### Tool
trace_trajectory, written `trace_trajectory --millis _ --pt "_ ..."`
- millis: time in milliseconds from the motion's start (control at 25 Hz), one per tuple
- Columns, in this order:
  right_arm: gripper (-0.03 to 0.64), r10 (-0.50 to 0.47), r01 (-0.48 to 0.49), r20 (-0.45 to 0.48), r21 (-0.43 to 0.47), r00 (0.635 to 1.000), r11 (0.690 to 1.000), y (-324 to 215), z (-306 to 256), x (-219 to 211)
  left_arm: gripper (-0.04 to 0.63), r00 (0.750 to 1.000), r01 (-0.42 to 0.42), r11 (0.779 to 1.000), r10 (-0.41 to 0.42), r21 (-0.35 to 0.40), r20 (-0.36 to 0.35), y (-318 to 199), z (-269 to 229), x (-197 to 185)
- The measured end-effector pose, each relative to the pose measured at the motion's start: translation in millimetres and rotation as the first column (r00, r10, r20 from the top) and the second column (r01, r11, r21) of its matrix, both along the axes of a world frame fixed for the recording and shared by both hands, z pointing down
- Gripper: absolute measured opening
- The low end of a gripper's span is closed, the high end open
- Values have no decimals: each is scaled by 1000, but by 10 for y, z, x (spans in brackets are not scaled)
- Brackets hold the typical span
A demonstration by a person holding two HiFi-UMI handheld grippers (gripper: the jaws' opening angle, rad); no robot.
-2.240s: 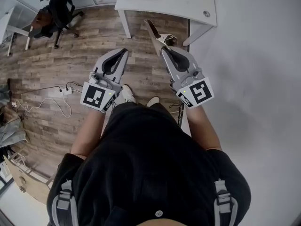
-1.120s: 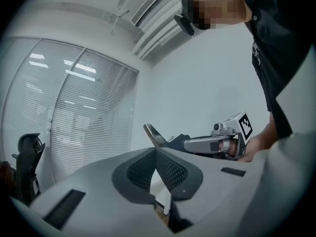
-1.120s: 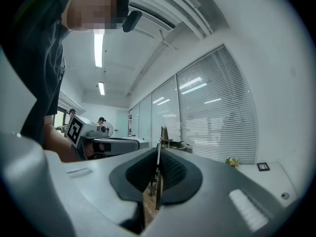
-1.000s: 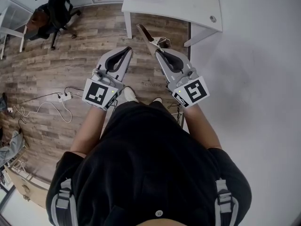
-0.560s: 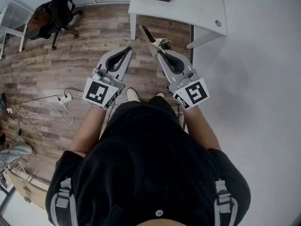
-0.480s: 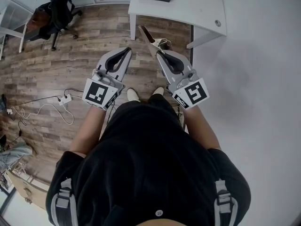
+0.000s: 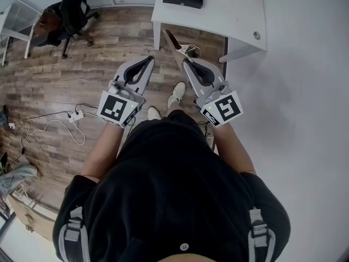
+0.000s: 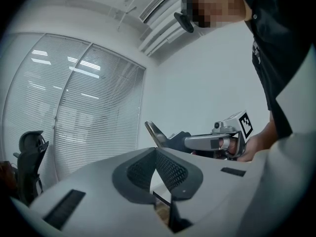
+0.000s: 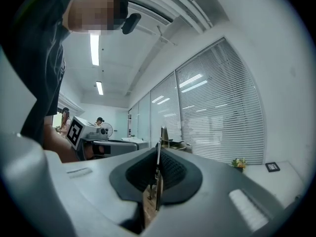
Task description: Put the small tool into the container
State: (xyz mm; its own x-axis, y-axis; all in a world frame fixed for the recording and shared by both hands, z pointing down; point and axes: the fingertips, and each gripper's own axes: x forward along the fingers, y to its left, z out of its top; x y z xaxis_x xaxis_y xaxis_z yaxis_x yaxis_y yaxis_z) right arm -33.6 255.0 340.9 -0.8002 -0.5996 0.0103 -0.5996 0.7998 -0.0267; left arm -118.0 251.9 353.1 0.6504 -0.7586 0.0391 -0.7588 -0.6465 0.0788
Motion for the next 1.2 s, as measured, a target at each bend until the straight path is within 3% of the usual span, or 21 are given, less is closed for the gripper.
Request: trace_trajectory --millis 1200 --pt "20 -85 85 32 -2 996 996 -2126 56 982 8 997 58 998 -57 -7 53 -2070 -33 1070"
